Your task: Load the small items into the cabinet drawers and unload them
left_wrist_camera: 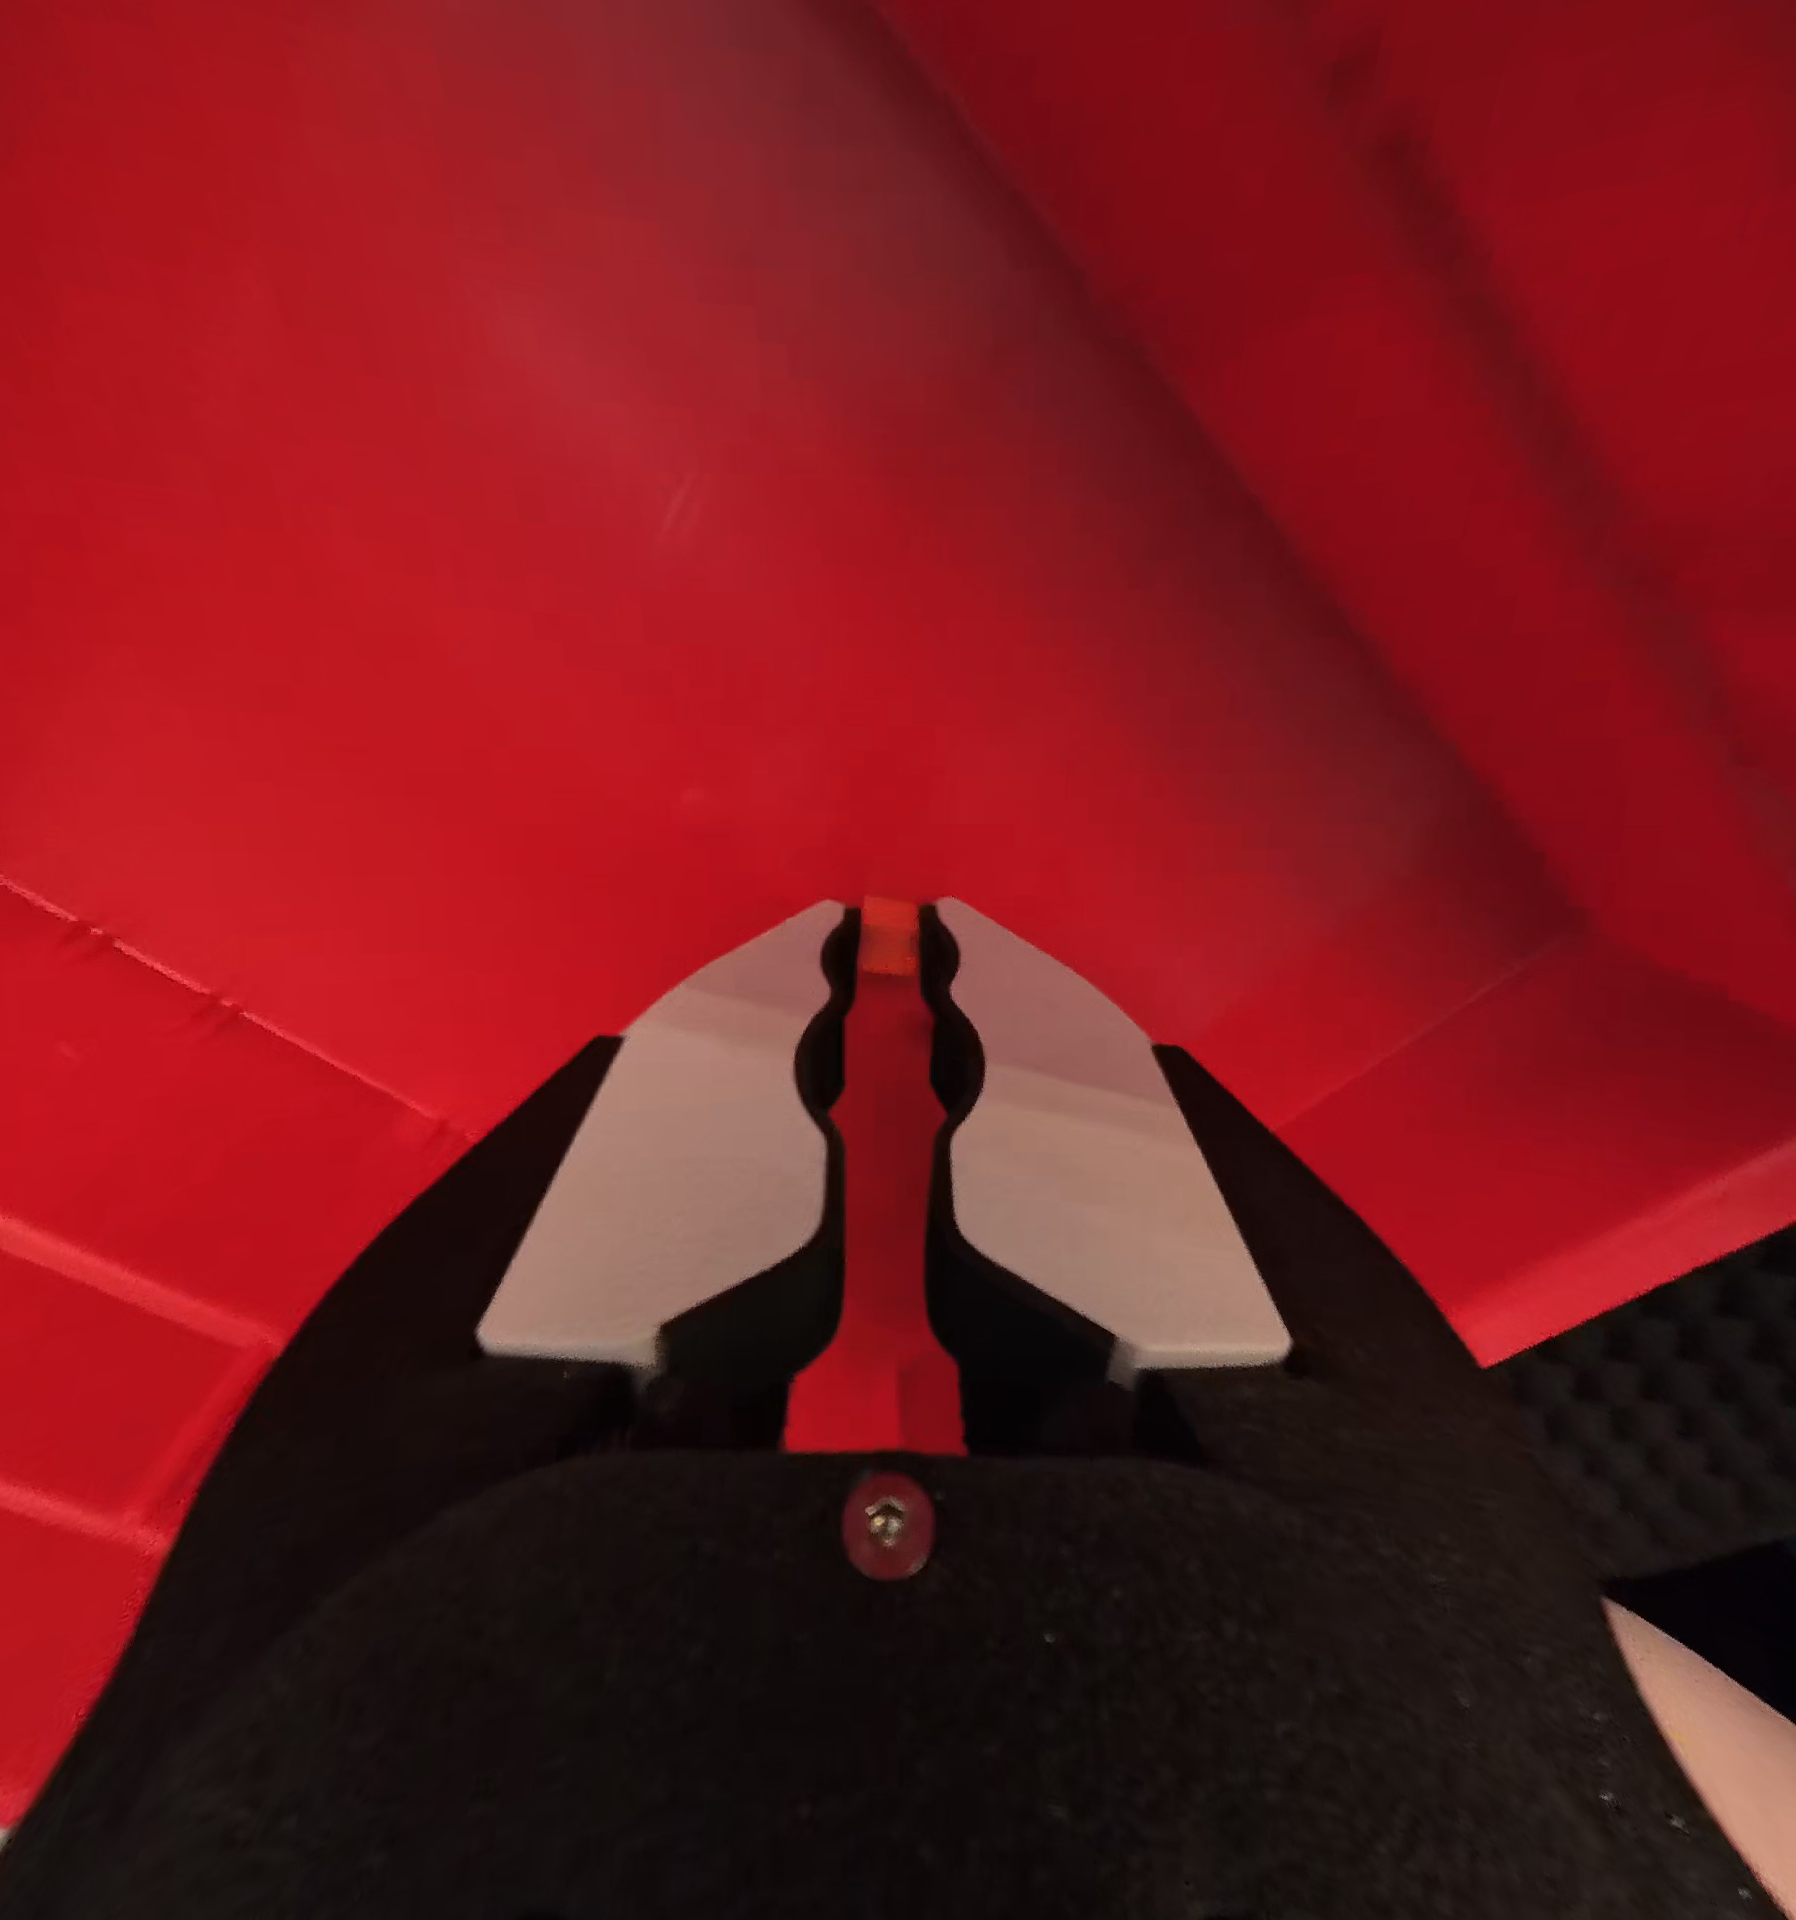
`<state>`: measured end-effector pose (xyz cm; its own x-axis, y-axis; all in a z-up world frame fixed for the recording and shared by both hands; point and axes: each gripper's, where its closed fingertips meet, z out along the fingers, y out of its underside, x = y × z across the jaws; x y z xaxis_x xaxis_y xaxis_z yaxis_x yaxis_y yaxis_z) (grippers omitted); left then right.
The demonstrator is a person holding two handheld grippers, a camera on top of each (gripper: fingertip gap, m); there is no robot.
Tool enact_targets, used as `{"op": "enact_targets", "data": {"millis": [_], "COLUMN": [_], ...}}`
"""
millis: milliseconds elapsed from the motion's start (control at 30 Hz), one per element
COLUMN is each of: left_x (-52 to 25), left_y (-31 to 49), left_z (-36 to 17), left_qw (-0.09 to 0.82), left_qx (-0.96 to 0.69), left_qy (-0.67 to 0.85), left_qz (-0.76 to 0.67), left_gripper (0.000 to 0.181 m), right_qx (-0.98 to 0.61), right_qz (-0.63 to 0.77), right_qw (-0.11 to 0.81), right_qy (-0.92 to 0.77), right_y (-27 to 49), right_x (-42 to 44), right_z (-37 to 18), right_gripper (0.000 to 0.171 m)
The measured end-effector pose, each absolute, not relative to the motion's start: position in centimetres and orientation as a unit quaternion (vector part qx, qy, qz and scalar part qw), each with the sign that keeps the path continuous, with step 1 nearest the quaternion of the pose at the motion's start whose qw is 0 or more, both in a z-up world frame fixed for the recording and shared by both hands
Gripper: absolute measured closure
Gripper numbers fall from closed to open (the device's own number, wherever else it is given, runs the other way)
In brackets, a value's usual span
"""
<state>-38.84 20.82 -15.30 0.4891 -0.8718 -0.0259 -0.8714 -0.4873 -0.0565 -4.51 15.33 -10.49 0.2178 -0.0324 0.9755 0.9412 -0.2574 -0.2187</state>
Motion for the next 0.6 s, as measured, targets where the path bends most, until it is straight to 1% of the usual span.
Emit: {"op": "enact_targets", "data": {"millis": [67, 200, 367, 600], "left_x": [-38.8, -38.9, -39.1, -38.6], "left_y": [20.8, 20.7, 20.7, 20.3], "left_z": [-15.3, -15.2, -14.1, -11.2], "left_qw": [0.033, 0.031, 0.046, 0.092], "left_qx": [-0.858, -0.860, -0.862, -0.859], "left_qy": [0.513, 0.510, 0.505, 0.503], "left_qz": [0.000, -0.003, 0.003, 0.016], "left_gripper": [0.171, 0.171, 0.171, 0.171], "right_qx": [-0.601, -0.610, -0.607, -0.608], "right_qz": [-0.516, -0.504, -0.508, -0.502], "right_qw": [0.488, 0.489, 0.485, 0.484], "right_qy": [-0.366, -0.368, -0.372, -0.379], "right_y": [15.4, 15.4, 14.6, 11.8], "right_x": [-4.4, -4.4, -4.5, -5.0], "right_z": [-9.9, -10.1, -10.1, -10.2], "right_gripper": [0.153, 0.157, 0.158, 0.158]}}
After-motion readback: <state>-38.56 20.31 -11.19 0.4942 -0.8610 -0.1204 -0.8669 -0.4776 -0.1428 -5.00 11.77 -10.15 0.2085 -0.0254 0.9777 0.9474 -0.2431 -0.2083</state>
